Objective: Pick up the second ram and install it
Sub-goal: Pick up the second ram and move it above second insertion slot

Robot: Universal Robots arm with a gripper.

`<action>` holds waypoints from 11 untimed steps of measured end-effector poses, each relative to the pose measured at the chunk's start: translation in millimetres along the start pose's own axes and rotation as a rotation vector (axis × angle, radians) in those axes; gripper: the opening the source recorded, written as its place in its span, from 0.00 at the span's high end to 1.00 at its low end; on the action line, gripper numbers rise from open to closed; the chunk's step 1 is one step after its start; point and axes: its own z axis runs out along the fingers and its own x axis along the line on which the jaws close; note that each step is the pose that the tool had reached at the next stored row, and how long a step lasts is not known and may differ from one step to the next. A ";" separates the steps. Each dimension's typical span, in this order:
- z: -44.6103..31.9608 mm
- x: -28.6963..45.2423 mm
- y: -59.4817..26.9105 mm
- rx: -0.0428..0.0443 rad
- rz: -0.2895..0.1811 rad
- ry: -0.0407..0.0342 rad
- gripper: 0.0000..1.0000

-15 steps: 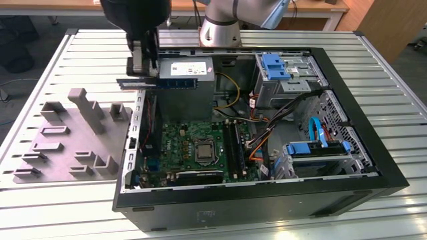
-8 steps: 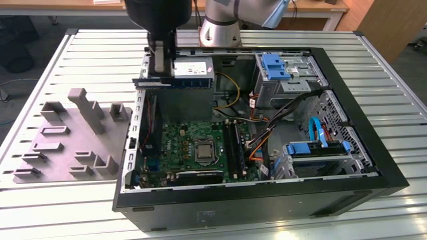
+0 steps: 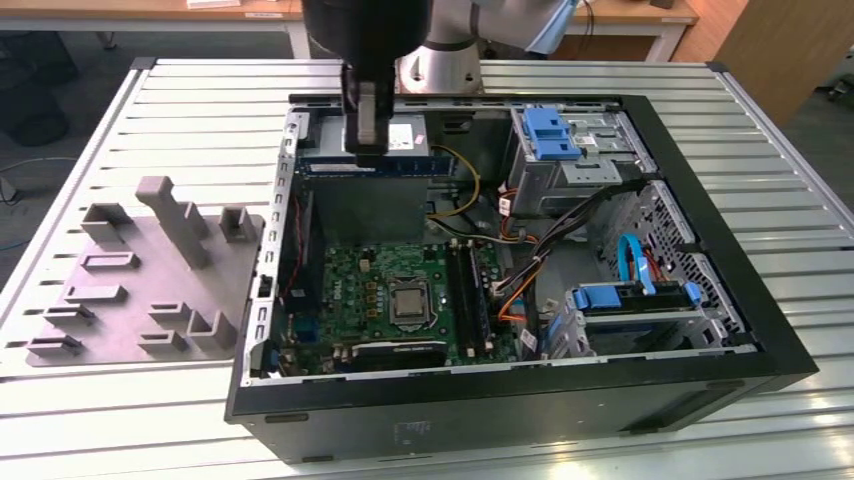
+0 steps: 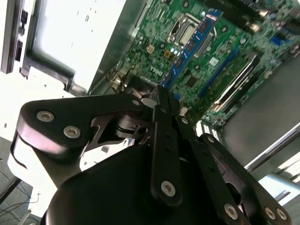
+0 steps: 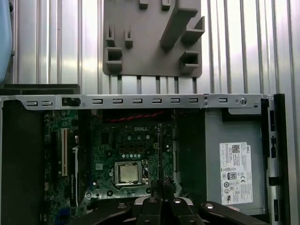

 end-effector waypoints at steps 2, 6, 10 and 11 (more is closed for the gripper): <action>-0.2 -0.3 -7.1 0.0000 0.000 -0.0001 0.88; -0.6 -0.8 -19.8 -0.0001 0.000 0.0000 0.88; -0.9 -1.2 -31.1 0.0000 0.000 0.0000 0.88; -0.9 -1.3 -33.6 -0.0001 0.000 0.0000 0.88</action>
